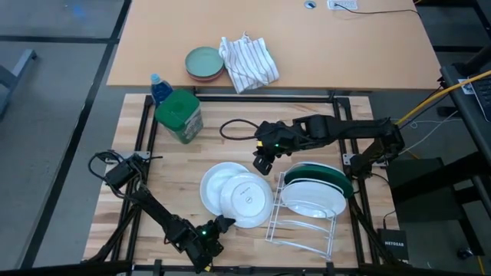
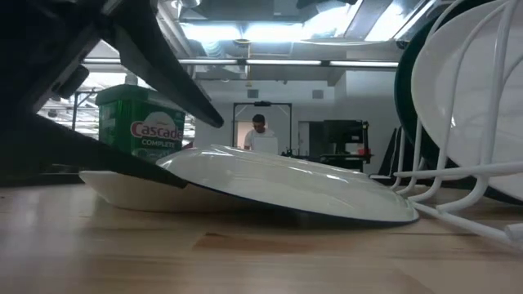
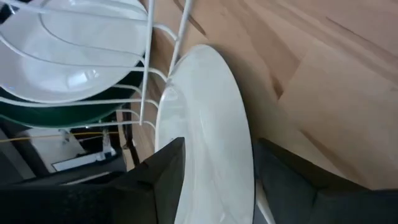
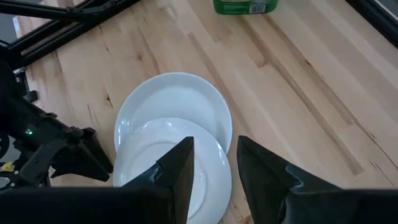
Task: Sort dishes
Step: Put the bottom right white plate on the dish rack
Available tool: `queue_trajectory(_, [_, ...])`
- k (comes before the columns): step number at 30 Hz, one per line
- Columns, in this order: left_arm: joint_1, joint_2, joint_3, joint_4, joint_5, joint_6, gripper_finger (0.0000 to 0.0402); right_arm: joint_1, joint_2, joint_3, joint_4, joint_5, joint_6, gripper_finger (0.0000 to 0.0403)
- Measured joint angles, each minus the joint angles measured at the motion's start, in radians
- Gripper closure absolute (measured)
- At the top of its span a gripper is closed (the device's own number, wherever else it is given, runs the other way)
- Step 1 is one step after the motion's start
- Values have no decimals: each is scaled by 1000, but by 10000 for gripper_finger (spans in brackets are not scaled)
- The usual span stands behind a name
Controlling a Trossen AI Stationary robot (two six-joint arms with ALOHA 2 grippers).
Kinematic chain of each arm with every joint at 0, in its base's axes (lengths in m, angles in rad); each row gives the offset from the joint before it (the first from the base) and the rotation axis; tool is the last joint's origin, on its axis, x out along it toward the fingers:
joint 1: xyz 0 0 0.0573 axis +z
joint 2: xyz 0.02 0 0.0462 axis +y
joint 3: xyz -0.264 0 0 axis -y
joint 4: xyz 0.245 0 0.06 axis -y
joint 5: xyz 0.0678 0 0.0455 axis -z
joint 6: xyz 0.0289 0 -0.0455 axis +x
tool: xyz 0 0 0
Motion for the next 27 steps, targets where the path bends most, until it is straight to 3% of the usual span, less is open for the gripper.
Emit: queue_trajectory(27, [69, 3, -3, -5, 69, -5, 231, -1, 0, 0, -1, 3, 0, 276])
